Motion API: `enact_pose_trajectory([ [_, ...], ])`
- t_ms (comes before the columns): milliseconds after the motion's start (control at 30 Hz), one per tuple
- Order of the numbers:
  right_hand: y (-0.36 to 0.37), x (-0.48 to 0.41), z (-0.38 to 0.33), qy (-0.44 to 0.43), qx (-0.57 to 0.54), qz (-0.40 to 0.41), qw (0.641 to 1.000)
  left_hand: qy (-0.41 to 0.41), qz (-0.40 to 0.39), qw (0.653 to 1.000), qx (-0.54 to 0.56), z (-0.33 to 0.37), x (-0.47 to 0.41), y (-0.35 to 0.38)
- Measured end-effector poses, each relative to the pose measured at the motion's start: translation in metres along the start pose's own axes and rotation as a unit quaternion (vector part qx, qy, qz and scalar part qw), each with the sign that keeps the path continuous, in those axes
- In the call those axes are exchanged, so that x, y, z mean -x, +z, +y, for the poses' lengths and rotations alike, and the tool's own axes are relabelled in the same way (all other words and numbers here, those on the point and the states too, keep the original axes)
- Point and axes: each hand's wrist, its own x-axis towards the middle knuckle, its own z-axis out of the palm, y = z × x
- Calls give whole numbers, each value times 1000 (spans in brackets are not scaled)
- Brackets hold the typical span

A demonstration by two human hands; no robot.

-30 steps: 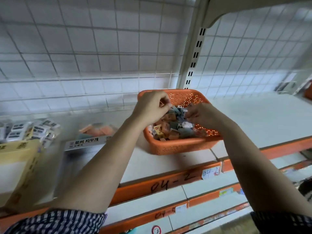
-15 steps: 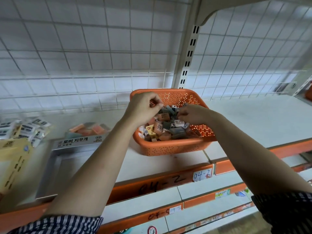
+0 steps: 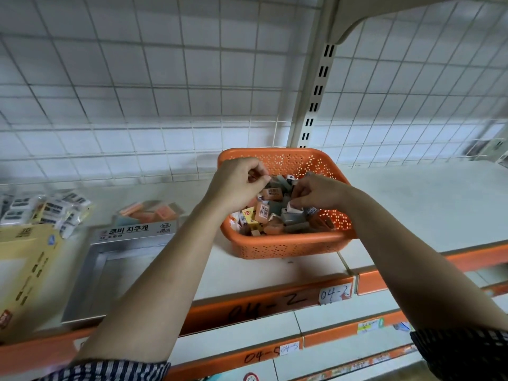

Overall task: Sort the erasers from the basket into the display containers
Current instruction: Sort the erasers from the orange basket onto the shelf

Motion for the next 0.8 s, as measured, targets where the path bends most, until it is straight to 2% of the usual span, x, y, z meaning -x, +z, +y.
enact_pose_trajectory([
  [167,2,1,-2,-16,-3,4,1000,-11,-14,1000,12,0,-4,-2],
  [267,3,2,-1,-26,1,18,999,-22,-49,998,22,5,-14,-4],
  [400,5,1,1,-28,2,32,999,-19,-106,994,-24,11,-33,1],
  [533,6,0,5,-11,-4,-1,1000,-19,-157,985,-68,10,-53,7],
  [667,5,3,2,-5,-41,-11,999,-23,-166,983,-75,2,-59,15],
  [800,2,7,0,-35,-29,5,999,-37,-186,978,-91,-7,-56,22],
])
